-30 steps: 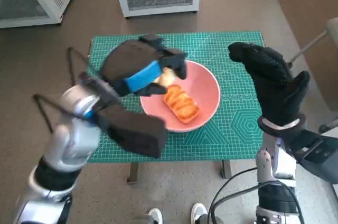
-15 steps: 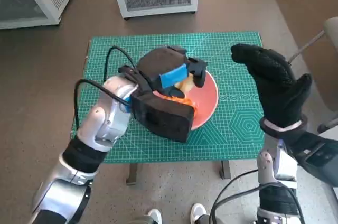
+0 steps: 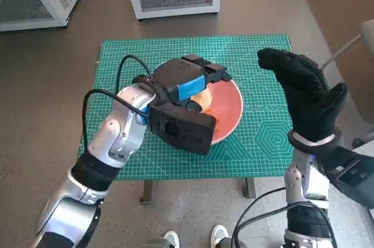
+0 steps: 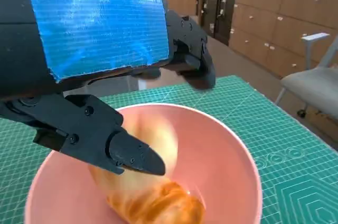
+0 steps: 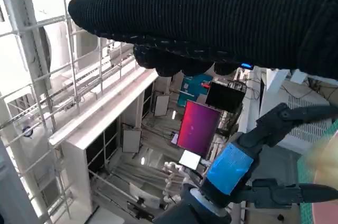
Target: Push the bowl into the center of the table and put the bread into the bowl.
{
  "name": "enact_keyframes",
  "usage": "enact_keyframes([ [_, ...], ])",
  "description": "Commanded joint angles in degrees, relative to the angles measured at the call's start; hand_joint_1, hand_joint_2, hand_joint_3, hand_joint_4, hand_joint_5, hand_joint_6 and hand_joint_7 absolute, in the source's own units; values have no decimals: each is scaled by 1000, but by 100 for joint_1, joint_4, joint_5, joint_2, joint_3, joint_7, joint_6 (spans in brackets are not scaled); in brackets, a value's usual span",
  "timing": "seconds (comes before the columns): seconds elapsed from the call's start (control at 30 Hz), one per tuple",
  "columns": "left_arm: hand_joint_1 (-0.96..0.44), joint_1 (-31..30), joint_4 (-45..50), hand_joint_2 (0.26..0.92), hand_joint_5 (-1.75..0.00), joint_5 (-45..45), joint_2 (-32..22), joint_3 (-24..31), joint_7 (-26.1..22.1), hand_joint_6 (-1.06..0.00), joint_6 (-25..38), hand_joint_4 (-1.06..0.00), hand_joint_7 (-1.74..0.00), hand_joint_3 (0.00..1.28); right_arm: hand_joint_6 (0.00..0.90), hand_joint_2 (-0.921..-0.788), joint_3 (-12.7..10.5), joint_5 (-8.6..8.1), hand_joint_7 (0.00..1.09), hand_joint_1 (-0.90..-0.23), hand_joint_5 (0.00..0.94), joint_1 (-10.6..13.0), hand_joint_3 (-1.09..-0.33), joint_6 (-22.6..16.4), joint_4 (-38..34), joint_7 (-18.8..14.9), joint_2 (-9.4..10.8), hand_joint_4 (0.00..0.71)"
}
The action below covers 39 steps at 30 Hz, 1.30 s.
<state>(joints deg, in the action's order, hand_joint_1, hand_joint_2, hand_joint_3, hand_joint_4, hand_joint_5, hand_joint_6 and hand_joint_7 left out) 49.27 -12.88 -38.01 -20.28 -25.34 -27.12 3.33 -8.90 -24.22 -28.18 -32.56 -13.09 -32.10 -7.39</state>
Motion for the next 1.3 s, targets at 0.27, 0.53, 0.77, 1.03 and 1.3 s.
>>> enact_keyframes([
  [0.27,-420,-387,386,921,0,183,-97,312,143,-148,-64,-117,-286,20,178,-921,40,60,928,-366,157,65,-584,64,-60,72,52,559],
  [0.53,-411,-607,710,920,-1,610,-198,639,-12,-150,-107,-116,-264,17,177,-921,60,26,931,-364,165,45,-585,135,-33,61,63,556],
  [0.77,-415,-805,1015,920,-2,1110,-356,1008,-128,-159,-171,-119,-242,14,174,-921,72,30,936,-363,172,33,-587,181,17,71,68,552],
  [1.03,-402,-1221,1356,916,-4,2452,-248,1915,-30,-206,-556,-131,-187,4,187,-921,22,26,910,-368,184,-34,-568,230,23,101,29,545],
  [1.3,-492,-1612,1002,920,-22,3570,483,2643,891,-175,-2209,-216,-391,88,189,-921,-10,137,791,-379,119,-177,-521,163,-27,241,45,498],
])
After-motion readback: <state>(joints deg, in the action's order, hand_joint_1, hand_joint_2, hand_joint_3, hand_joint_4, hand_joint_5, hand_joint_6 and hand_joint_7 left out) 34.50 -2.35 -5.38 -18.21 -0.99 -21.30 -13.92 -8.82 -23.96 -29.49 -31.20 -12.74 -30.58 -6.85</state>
